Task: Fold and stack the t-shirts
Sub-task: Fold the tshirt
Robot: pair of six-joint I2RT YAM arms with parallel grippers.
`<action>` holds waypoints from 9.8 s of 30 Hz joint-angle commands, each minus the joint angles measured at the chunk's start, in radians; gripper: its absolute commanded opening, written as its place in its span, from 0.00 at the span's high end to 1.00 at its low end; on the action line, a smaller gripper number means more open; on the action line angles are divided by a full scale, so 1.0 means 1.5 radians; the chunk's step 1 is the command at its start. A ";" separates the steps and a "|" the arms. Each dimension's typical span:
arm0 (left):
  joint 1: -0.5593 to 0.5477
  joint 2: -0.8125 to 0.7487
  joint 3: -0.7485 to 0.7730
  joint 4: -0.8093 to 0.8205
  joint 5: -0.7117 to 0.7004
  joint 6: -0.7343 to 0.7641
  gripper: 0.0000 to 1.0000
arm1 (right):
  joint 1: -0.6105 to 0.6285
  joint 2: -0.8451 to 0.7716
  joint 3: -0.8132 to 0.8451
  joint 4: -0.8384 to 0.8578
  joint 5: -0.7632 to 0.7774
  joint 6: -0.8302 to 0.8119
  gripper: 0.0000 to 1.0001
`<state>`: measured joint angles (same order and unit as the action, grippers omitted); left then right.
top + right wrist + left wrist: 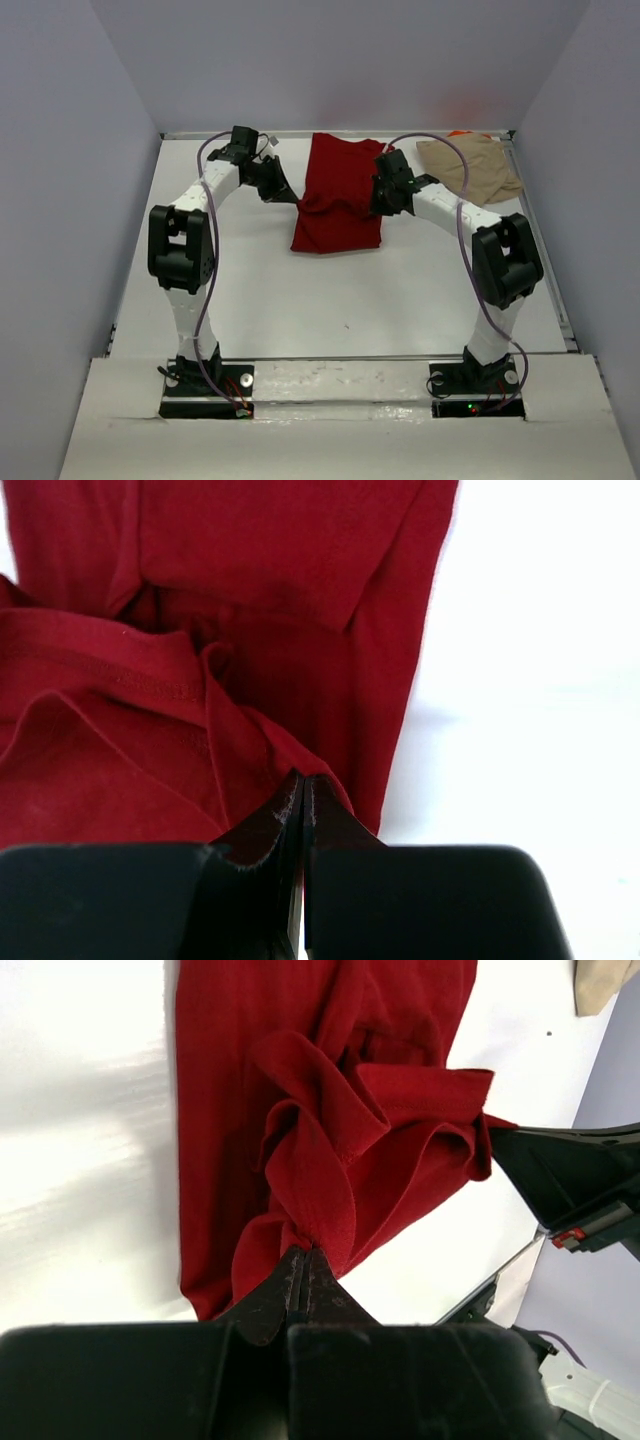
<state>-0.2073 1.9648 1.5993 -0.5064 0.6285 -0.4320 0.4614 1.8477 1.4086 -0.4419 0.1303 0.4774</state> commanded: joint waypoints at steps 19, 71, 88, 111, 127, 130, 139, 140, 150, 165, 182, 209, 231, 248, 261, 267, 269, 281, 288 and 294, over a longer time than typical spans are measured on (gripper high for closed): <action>0.002 0.152 0.237 -0.069 -0.016 0.001 1.00 | -0.084 0.153 0.167 -0.019 -0.026 -0.057 1.00; -0.044 0.233 0.463 -0.125 -0.250 0.064 0.26 | -0.108 0.233 0.370 -0.068 -0.081 -0.191 0.44; -0.065 -0.085 0.208 -0.028 -0.196 0.051 0.61 | -0.070 0.126 0.244 -0.043 -0.297 -0.187 1.00; -0.055 0.091 -0.002 0.239 0.233 -0.099 1.00 | -0.070 0.280 0.363 -0.119 -0.450 -0.163 1.00; -0.049 0.159 0.057 0.092 0.087 -0.077 1.00 | -0.070 0.289 0.355 -0.145 -0.325 -0.124 1.00; -0.049 0.175 0.057 0.083 0.076 -0.087 1.00 | -0.070 0.297 0.359 -0.151 -0.323 -0.125 1.00; -0.041 0.245 0.035 0.133 0.179 -0.171 1.00 | -0.070 0.337 0.350 -0.148 -0.381 -0.110 1.00; -0.041 0.250 0.029 0.146 0.193 -0.181 1.00 | -0.070 0.342 0.346 -0.142 -0.386 -0.107 1.00; -0.037 0.237 0.052 0.144 0.189 -0.150 1.00 | -0.070 0.379 0.355 -0.133 -0.393 -0.123 1.00; -0.033 0.118 0.106 -0.044 -0.063 -0.054 1.00 | -0.070 0.251 0.335 -0.201 -0.214 -0.144 1.00; -0.056 -0.039 0.184 -0.015 -0.267 0.018 1.00 | -0.052 0.074 0.210 -0.108 -0.114 -0.192 1.00; -0.089 0.282 0.376 -0.050 -0.110 0.021 1.00 | -0.052 0.413 0.530 -0.233 -0.178 -0.209 1.00; -0.102 0.170 0.066 -0.002 -0.114 -0.034 1.00 | -0.052 0.278 0.266 -0.187 -0.228 -0.174 1.00; -0.149 -0.080 -0.245 0.112 -0.124 -0.070 1.00 | 0.026 0.033 -0.064 -0.087 -0.198 -0.100 1.00; -0.218 -0.207 -0.391 0.152 -0.131 -0.122 1.00 | 0.067 -0.046 -0.202 -0.046 -0.185 -0.044 1.00; -0.237 -0.227 -0.400 0.155 -0.129 -0.130 1.00 | 0.074 -0.049 -0.205 -0.042 -0.176 -0.035 1.00; -0.239 -0.225 -0.398 0.157 -0.121 -0.132 1.00 | 0.074 -0.045 -0.198 -0.046 -0.175 -0.037 1.00; -0.266 -0.244 -0.321 0.099 -0.210 -0.094 1.00 | 0.074 -0.018 -0.076 -0.093 -0.057 -0.060 0.87; -0.268 -0.260 -0.199 0.022 -0.297 -0.045 1.00 | 0.097 -0.079 -0.062 -0.115 -0.023 -0.063 0.66; -0.266 -0.224 -0.072 -0.018 -0.326 0.002 1.00 | 0.112 -0.126 -0.019 -0.161 0.028 -0.050 0.64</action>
<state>-0.6048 1.6234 1.3434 -0.4675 0.1875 -0.5060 0.6140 1.7161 1.2892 -0.6380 0.0967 0.3954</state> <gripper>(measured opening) 0.014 0.359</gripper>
